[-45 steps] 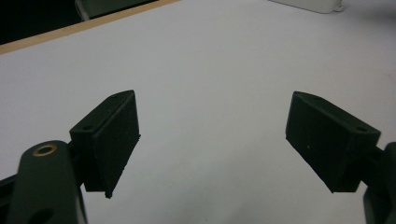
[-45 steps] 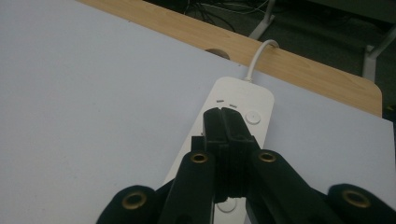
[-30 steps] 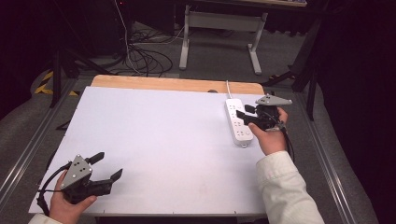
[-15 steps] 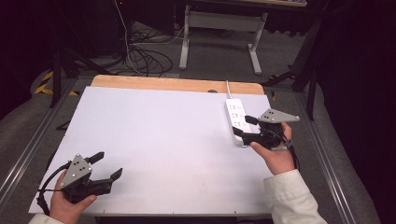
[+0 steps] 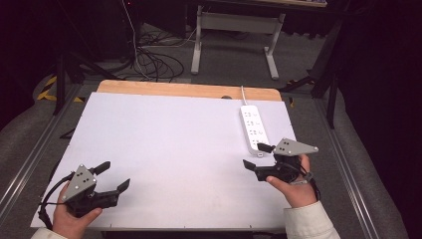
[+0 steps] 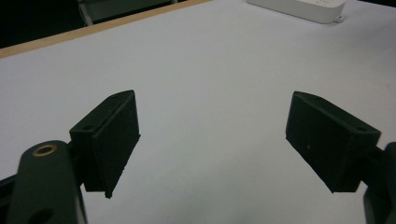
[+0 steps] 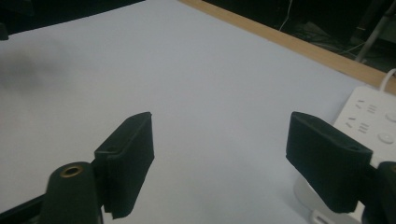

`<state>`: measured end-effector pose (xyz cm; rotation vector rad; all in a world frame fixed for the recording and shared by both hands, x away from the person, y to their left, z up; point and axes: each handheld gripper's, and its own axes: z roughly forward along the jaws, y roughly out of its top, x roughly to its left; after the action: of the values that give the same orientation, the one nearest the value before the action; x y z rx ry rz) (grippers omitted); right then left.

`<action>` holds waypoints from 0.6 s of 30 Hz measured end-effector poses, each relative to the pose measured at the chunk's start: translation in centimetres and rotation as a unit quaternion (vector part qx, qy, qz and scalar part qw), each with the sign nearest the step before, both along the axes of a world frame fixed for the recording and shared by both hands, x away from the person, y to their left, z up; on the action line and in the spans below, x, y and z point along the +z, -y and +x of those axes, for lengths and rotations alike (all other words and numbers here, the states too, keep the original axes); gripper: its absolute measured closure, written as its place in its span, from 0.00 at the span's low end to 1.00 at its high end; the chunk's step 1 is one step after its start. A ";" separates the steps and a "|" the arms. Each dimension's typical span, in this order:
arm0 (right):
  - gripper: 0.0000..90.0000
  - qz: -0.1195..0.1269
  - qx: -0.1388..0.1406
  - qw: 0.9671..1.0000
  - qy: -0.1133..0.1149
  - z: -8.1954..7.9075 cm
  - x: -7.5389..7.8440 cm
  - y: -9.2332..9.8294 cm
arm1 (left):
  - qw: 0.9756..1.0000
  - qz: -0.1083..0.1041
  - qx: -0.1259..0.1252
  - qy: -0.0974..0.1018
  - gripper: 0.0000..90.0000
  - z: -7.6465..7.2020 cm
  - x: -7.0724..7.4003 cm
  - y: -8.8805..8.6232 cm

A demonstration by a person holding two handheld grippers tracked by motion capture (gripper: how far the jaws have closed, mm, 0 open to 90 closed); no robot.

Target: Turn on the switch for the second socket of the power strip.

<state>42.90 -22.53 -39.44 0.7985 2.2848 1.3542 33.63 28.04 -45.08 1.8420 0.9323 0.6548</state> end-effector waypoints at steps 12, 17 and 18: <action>0.22 0.023 0.043 0.999 -0.014 -1.8 -4.2 -0.1 | 1.000 -0.003 -0.005 0.004 0.19 0.0 -0.1 -0.1; 0.21 0.020 0.060 0.998 -0.028 -2.5 -6.4 -0.5 | 1.000 0.000 -0.008 -0.003 0.20 0.1 -0.3 -0.3; 0.21 0.016 0.061 0.998 -0.028 -2.7 -6.7 -0.6 | 1.000 0.002 -0.010 -0.007 0.20 0.2 -0.3 -0.3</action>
<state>40.24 -21.96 -46.12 0.7243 2.3956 1.4415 33.82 28.33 -45.43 1.8581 0.9213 0.6330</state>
